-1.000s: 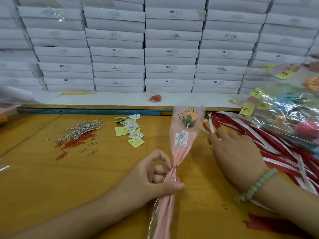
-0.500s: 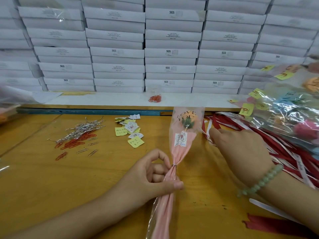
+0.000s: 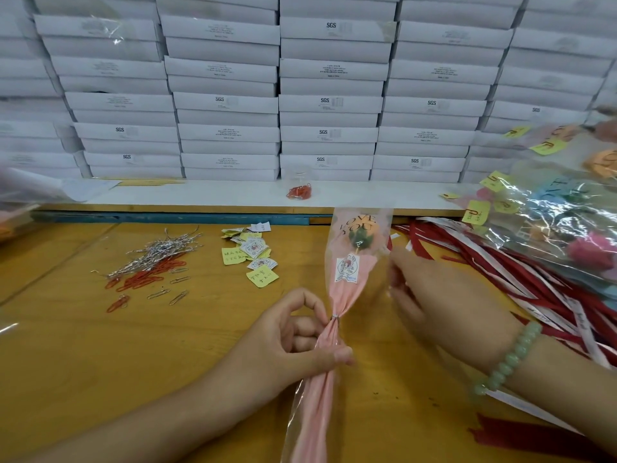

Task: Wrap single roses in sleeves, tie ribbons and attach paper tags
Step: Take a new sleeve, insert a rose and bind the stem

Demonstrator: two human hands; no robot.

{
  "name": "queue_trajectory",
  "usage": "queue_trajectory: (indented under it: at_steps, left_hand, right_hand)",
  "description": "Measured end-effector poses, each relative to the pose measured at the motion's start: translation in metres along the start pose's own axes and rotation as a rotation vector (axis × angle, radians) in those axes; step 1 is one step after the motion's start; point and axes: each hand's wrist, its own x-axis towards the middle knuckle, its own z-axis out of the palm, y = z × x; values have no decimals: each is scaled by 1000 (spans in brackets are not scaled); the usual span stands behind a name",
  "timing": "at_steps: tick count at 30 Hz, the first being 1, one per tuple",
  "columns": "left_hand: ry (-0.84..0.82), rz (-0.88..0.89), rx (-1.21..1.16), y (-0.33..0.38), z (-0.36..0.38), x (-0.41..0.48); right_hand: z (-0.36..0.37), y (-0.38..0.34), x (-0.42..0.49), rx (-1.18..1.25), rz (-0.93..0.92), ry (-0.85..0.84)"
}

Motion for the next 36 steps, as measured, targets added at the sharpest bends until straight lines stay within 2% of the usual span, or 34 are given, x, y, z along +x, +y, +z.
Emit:
queue_trajectory:
  at_steps: [4, 6, 10, 13, 16, 21, 24, 26, 28, 36]
  left_hand:
    - [-3, 51, 56, -1, 0, 1]
    - [-6, 71, 48, -2, 1, 2]
    - [-61, 88, 67, -4, 1, 0]
    - [-71, 77, 153, -2, 1, -2]
    - [-68, 80, 310, 1, 3, -6]
    - [-48, 92, 430, 5, 6, -9]
    - [-42, 107, 490, 8, 8, -10]
    - [-36, 122, 582, 8, 9, -12]
    - [-38, 136, 725, 9, 8, -14]
    - [20, 72, 1052, 17, -1, -12]
  right_hand:
    - [6, -9, -3, 568, -96, -238]
    - [7, -14, -5, 747, -167, -339]
    - [6, -18, -6, 963, -224, -473]
    - [7, -17, -5, 1081, -182, -555]
    - [11, -14, -3, 1089, -98, -558]
    - [11, -6, 3, 871, 101, -377]
    - [7, 5, 2, 373, 64, -260]
    - [6, 10, 1, 45, 55, -271]
    - [9, 16, 2, -135, 111, -306]
    - [15, 76, 10, -465, 493, -368]
